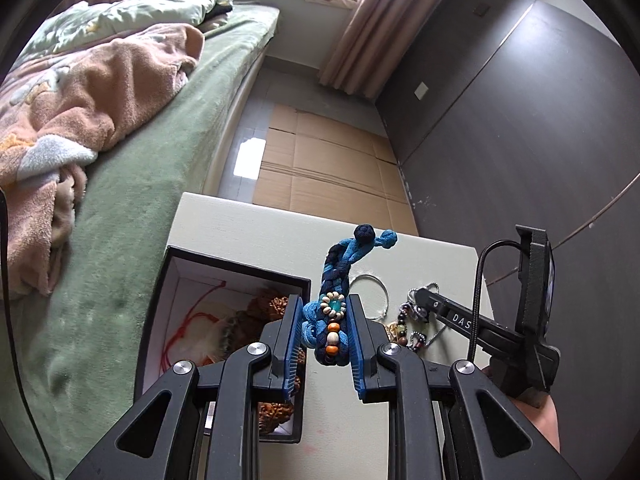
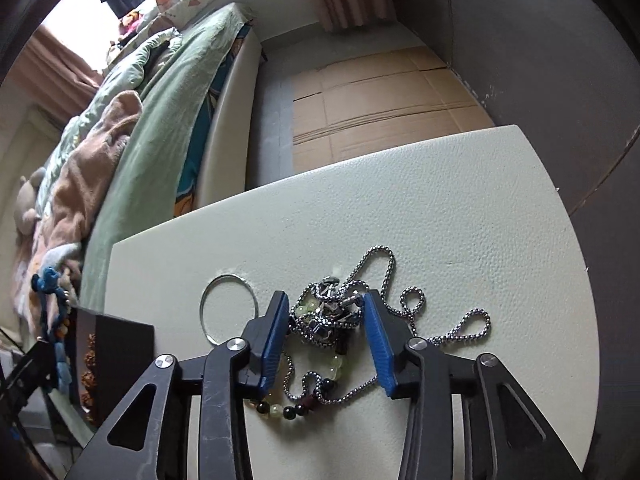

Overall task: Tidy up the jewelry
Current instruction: 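Carry the blue keychain over the black box with the left gripper while the right gripper lifts the silver chain, then open the left gripper to drop the keychain into the box, then lower the silver chain into the box and open the right gripper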

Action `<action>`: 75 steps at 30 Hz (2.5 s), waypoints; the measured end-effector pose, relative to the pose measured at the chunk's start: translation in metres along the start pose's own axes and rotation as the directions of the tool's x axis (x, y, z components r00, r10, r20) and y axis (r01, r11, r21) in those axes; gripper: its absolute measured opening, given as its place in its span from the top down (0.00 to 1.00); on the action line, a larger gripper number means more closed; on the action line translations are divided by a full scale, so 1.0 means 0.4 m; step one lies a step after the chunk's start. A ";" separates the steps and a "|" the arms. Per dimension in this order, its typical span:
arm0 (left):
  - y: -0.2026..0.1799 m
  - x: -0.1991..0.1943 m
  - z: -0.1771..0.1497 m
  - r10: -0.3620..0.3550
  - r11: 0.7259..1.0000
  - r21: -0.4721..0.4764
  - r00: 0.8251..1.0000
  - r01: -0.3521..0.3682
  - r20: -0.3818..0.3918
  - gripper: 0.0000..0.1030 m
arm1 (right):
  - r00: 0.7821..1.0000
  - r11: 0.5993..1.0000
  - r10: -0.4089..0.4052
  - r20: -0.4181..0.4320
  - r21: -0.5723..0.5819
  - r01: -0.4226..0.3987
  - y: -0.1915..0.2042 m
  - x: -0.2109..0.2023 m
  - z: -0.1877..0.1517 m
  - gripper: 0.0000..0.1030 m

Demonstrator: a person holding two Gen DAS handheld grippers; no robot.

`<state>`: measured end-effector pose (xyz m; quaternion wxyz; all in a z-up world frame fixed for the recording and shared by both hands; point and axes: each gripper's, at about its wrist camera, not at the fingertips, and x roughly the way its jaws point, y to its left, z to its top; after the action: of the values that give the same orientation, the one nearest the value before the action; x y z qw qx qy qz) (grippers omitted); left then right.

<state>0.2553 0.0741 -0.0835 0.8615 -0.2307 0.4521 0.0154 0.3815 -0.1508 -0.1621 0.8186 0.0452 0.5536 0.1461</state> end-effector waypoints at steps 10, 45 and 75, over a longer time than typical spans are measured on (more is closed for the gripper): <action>0.018 -0.042 0.002 -0.027 0.999 -0.030 0.999 0.028 0.040 0.78 | 0.986 0.990 0.123 0.110 0.055 -0.129 -0.015 -0.130 -0.002 0.82; 0.159 -0.136 -0.023 -0.062 0.977 -0.201 0.996 0.074 0.064 0.30 | 0.757 0.961 0.275 0.593 -0.196 -0.195 0.299 -0.837 -0.002 0.82; 0.304 -0.198 -0.037 0.007 0.919 -0.390 0.988 0.055 0.156 0.30 | 0.846 0.893 0.399 0.354 -0.360 -0.271 0.542 -0.589 -0.005 0.81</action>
<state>0.1684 0.1910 -0.0752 0.8302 -0.4024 0.3690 0.1130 0.2575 -0.0124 0.0988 0.8765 0.0493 0.3199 0.3563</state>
